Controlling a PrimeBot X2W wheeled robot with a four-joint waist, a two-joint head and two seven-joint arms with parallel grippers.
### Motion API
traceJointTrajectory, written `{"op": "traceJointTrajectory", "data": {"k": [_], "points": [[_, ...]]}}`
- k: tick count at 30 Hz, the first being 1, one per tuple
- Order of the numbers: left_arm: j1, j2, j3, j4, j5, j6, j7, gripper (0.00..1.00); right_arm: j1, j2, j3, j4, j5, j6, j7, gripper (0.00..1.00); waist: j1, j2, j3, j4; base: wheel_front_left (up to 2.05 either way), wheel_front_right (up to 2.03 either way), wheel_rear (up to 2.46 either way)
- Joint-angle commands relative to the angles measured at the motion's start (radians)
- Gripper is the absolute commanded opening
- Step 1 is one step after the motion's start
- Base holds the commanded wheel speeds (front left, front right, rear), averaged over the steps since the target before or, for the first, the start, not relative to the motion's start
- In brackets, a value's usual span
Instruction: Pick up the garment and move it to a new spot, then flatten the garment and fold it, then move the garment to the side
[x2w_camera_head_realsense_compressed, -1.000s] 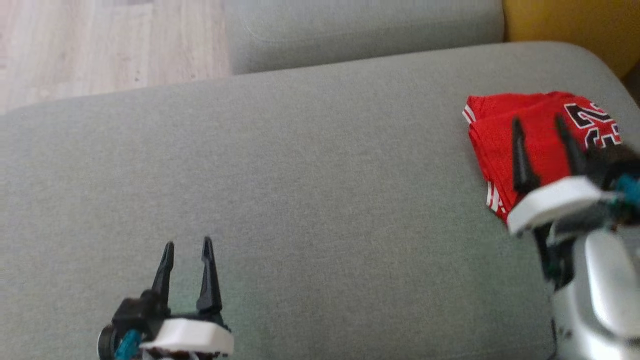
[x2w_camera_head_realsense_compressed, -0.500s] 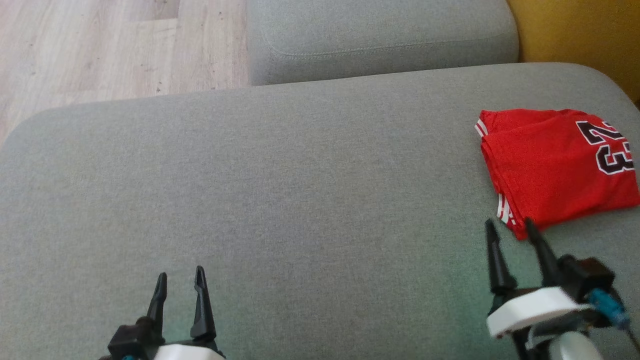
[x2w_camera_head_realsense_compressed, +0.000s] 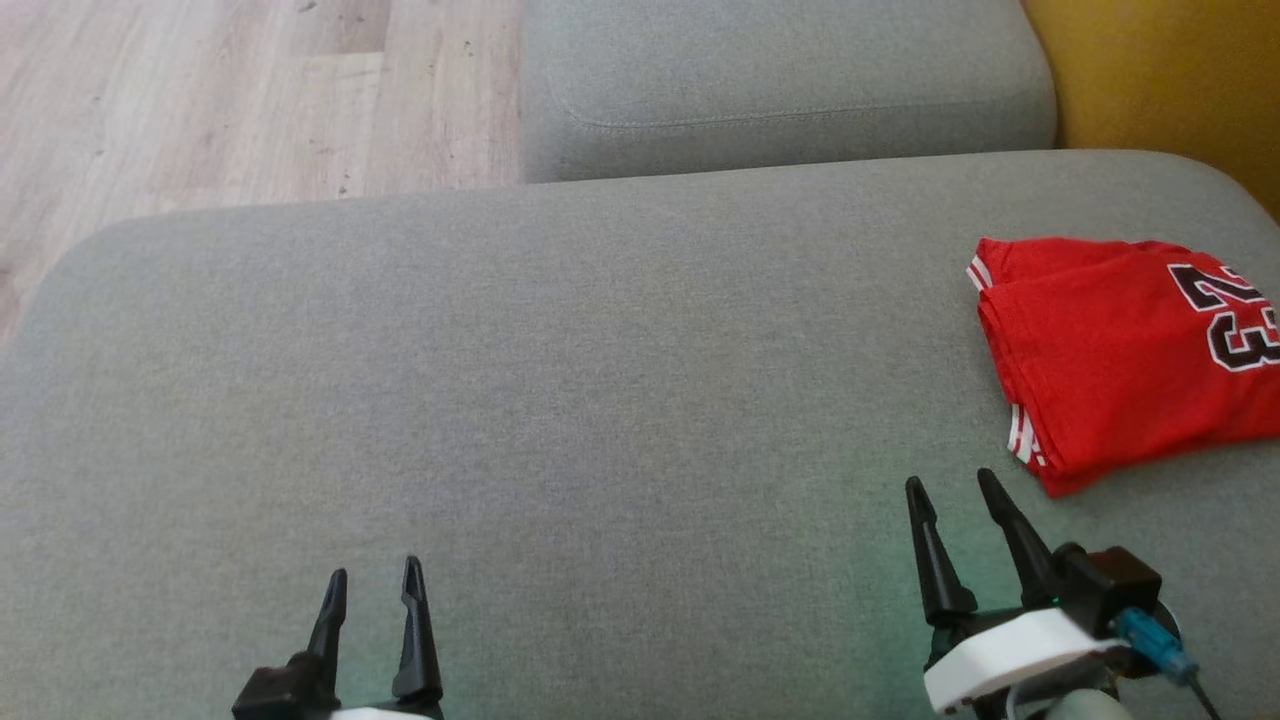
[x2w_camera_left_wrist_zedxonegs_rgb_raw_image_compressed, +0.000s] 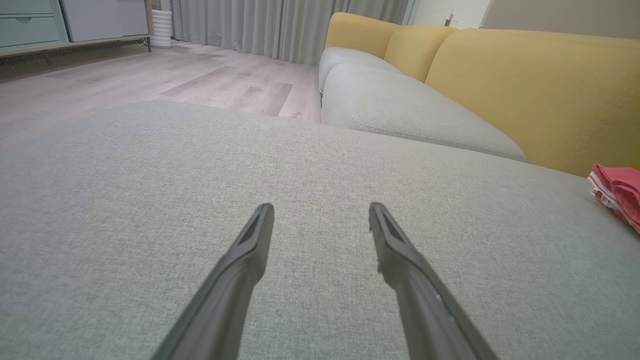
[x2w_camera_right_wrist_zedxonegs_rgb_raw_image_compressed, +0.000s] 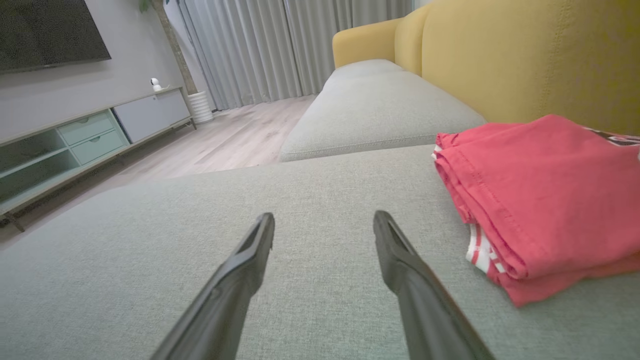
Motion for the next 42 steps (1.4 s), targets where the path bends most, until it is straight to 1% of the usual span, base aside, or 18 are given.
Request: {"op": "traceJointTrajectory", "data": {"k": [1,15,16,21,42], "points": [[-0.028,0.007,0.029,-0.021,0.001,0.007,-0.009,1.0,-0.029,-0.004,0.03,-0.023,0.006,0.004,-0.014,1.0,0.0,-0.0001,-0.002,0.003,0.0,0.0,0.0],[-0.024,0.012,0.02,-0.037,-0.013,0.01,-0.001,1.0,-0.039,-0.004,0.036,0.004,0.015,0.004,-0.034,1.0,0.0,-0.0001,-0.006,0.015,0.0,0.0,0.0],[0.0,0.002,-0.004,-0.006,-0.01,0.006,0.002,0.0,0.0,0.0,0.01,0.03,0.013,0.0,-0.019,0.0,0.0,-0.0001,-0.006,0.015,0.0,0.0,0.0],[0.021,-0.005,-0.004,0.065,-0.013,0.006,0.003,0.0,0.034,0.0,0.012,0.105,0.015,0.0,-0.016,0.0,0.0,-0.0001,-0.006,0.015,0.0,0.0,0.0],[-0.015,-0.012,0.056,0.048,-0.205,-0.032,0.06,0.0,0.006,-0.013,-0.012,0.081,0.254,0.001,0.024,0.0,0.0,-0.0001,0.0,0.013,0.0,0.0,0.0]]}}
